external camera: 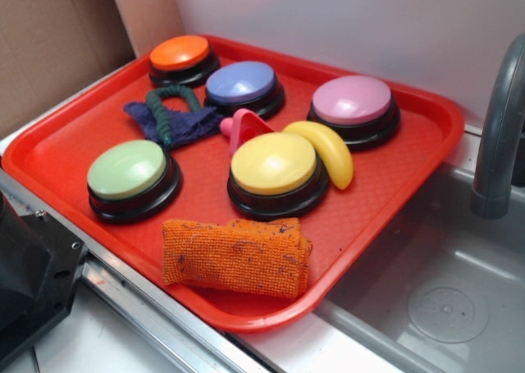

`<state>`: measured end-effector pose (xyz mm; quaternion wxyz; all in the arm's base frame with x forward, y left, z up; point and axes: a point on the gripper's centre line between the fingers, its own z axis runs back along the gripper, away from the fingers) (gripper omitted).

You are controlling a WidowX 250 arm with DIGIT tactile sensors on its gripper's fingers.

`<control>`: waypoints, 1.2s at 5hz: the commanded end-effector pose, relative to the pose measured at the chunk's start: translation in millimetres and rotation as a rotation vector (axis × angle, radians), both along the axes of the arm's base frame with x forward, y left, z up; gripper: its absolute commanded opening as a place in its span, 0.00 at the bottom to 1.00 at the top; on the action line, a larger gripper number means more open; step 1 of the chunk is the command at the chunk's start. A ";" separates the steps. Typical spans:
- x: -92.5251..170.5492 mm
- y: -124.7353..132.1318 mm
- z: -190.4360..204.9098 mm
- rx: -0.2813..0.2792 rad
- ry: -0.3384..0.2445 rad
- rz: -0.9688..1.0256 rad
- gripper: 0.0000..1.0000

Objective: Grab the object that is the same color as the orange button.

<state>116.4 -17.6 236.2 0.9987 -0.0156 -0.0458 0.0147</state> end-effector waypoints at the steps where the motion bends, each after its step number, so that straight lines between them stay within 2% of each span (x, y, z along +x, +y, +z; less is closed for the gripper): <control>1: 0.0 0.0 0.0 0.000 0.000 0.000 1.00; 2: 14.9 -29.1 -11.9 0.010 -0.010 -0.228 1.00; 3: 25.6 -58.4 -32.1 -0.006 -0.068 -0.423 1.00; 4: 31.8 -88.8 -59.0 -0.025 -0.095 -0.582 1.00; 5: 33.0 -108.6 -92.0 -0.132 -0.152 -0.711 1.00; 6: 33.7 -119.3 -117.5 -0.149 -0.136 -0.758 1.00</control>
